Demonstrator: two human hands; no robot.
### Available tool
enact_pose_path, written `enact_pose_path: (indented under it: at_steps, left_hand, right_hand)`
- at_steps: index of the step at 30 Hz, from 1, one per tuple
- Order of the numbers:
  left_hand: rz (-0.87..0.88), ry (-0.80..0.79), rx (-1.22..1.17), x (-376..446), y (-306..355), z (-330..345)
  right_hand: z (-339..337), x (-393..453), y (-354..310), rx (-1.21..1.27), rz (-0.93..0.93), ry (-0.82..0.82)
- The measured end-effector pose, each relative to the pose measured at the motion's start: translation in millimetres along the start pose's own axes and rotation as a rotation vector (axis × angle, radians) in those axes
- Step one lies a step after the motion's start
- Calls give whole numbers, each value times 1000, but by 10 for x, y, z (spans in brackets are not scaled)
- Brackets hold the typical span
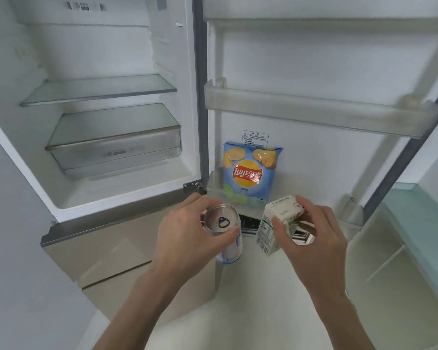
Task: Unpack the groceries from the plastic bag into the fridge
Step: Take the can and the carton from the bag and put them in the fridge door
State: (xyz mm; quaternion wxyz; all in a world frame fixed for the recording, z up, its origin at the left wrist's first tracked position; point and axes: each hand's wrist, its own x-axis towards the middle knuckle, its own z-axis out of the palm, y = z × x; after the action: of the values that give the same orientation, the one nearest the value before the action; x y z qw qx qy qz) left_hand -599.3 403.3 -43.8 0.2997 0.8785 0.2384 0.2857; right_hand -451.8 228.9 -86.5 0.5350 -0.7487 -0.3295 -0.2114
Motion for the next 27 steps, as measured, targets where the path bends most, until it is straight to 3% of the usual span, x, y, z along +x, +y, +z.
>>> enact_pose_path:
  at_steps: [10,22,27]
  left_hand:
    - [208,-132,-116,959,-197,241]
    - [317,-241,-321,1599,255,832]
    - [342,-257,-282,1762,334,1095]
  right_hand:
    - [248,420,28,-100,144,198]
    - [-64,806,318,-299,231,390]
    - [-80,920,513,-332,265,426]
